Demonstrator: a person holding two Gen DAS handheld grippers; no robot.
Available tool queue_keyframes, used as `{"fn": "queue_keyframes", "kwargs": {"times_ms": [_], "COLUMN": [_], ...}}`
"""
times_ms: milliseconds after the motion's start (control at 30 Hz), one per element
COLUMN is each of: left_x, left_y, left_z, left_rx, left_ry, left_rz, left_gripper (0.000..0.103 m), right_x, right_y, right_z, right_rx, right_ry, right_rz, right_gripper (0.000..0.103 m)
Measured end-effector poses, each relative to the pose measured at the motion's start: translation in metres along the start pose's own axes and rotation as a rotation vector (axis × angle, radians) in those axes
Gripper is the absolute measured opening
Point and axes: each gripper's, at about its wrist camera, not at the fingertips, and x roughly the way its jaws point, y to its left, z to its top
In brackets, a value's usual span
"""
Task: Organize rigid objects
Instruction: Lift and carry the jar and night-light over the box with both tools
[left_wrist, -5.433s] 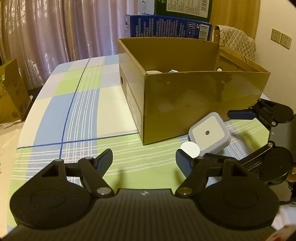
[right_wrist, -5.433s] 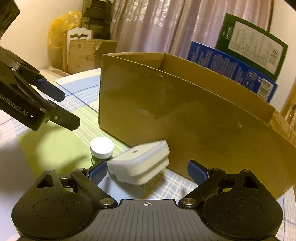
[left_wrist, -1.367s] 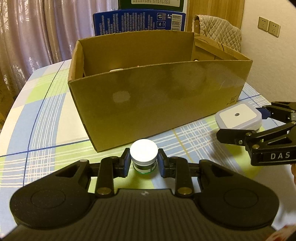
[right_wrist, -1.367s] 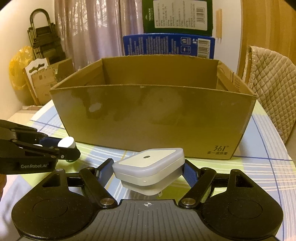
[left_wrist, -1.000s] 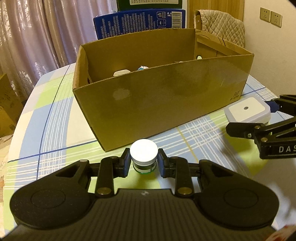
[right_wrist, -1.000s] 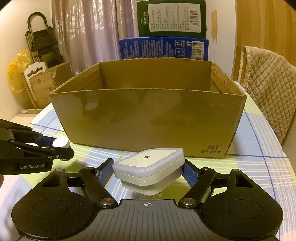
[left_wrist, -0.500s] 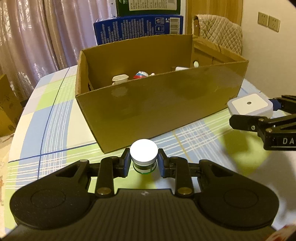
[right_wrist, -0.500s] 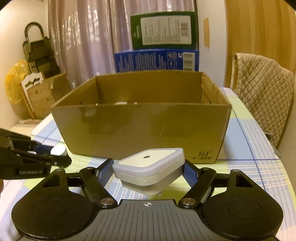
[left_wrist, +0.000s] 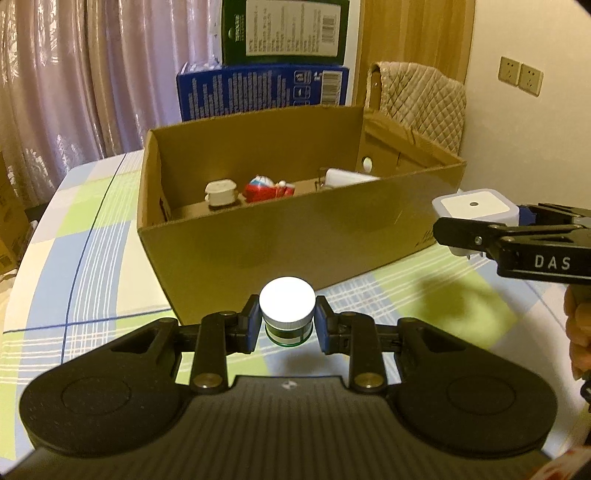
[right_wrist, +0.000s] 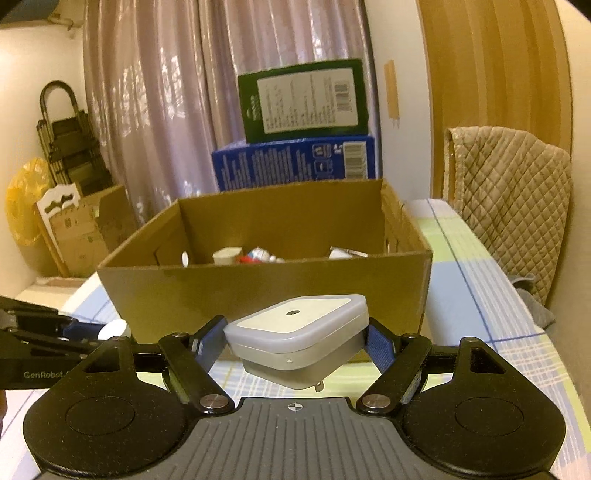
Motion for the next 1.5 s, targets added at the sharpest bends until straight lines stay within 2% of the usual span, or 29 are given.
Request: {"fn": "queue_keyframes", "kwargs": {"times_ms": [100,267,333,633,867,1133,1500], "left_x": [-0.009,-0.029,-0.036,-0.030,-0.001,0.031,0.053], "left_y": [-0.004,-0.007,-0.005,0.010,0.024,0.034,0.040], "left_z": [0.006,0.021,0.030,0.064,0.090,0.100,0.105], "left_rx": [0.010,0.022,0.017,-0.022,-0.042,-0.036,-0.035], "left_ry": [-0.030,-0.109,-0.138,-0.182,-0.151,-0.127,-0.091], "left_rz": [-0.008,-0.007,-0.004,0.019,0.021,0.043,0.047], "left_gripper": [0.025,0.025,0.025,0.025,0.025,0.025,0.025], "right_x": [-0.007,-0.024,-0.026,-0.003,0.021,0.051,0.075], "right_y": [-0.003,-0.003,-0.004,-0.007,-0.013,-0.019,-0.026], "right_z": [0.006,0.018,0.024,0.047,0.065,0.073,0.067], "right_rx": [0.012,0.010,0.013,0.039,0.027,0.026,0.026], "right_ry": [-0.045,-0.169,-0.189,-0.197,-0.200,-0.161,-0.089], "right_rz": [-0.019,-0.068,-0.068,-0.043,-0.020,-0.008,-0.001], "right_gripper": [0.075,0.075,0.075,0.075,0.075,0.075,0.075]}}
